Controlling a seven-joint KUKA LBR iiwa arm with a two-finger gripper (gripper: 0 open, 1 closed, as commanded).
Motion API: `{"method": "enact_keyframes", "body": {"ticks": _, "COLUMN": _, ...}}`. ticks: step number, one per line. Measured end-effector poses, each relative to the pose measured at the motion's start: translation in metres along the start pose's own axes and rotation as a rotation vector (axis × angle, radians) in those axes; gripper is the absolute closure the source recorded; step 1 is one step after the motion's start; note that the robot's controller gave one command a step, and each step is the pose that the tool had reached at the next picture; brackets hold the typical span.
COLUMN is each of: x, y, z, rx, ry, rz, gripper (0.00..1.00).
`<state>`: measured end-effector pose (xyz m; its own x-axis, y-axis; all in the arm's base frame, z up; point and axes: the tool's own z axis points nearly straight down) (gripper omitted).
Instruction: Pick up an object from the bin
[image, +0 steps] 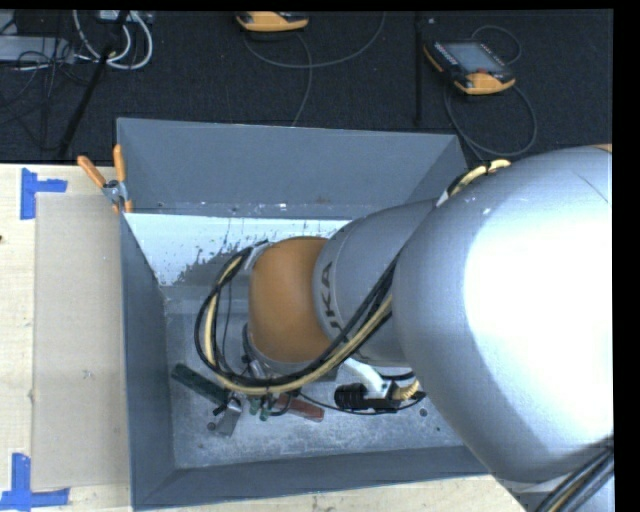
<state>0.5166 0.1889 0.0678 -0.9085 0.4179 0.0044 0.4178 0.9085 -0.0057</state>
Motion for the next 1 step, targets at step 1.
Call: {"method": "enact_keyframes", "body": {"ticks": 1, "x": 0.0208, "y": 0.0551, "z": -0.0019, "rx": -0.008, "ry": -0.004, "rz": 0.026, "gripper": 0.00}}
